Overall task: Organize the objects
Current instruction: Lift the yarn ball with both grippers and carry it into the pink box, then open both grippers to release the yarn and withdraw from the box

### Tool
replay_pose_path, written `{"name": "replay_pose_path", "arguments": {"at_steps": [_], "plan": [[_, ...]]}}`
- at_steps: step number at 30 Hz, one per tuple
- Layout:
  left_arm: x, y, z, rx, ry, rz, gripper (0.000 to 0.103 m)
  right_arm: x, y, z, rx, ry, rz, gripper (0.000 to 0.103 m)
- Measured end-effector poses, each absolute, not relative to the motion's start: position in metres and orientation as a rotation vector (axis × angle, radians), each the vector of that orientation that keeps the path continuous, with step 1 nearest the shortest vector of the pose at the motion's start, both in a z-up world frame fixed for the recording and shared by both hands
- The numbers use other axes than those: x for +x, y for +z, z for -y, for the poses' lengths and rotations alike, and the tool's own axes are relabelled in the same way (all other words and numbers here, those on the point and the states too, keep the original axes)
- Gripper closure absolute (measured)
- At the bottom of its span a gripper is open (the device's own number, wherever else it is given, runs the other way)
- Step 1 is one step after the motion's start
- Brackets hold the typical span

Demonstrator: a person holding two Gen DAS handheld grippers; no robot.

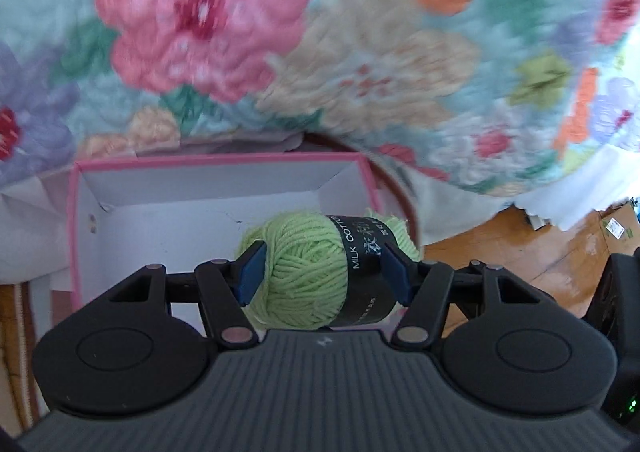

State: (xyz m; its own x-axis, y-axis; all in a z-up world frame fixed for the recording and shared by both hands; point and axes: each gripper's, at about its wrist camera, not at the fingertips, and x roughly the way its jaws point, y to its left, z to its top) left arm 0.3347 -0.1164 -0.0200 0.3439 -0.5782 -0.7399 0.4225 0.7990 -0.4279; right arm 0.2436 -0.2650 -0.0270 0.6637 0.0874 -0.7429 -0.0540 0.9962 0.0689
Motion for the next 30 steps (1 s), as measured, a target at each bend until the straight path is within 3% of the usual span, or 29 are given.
{"name": "replay_pose_path", "arguments": {"at_steps": [9,16,21,23,25,30], "plan": [[0.364,-0.094,0.120,-0.211,-0.649,-1.141,0.042,0.280,-0.089,0.255,0.010,0.025,-1.017,0.024],[0.362,-0.117,0.112,-0.270,-0.631,-1.196,0.043,0.285,-0.100,0.247,-0.026,0.031,-1.154,0.019],[0.354,-0.121,0.110,-0.251,-0.625,-1.209,0.042,0.270,-0.089,0.246,-0.052,0.067,-1.129,0.017],[0.352,-0.124,0.114,-0.233,-0.630,-1.223,0.047,0.262,-0.088,0.245,-0.052,0.080,-1.114,0.020],[0.349,-0.129,0.122,-0.230,-0.635,-1.234,0.060,0.256,-0.092,0.243,-0.072,0.069,-1.106,0.047],[0.340,-0.140,0.139,-0.259,-0.648,-1.243,0.062,0.246,-0.096,0.241,-0.091,0.028,-1.058,0.048]]}}
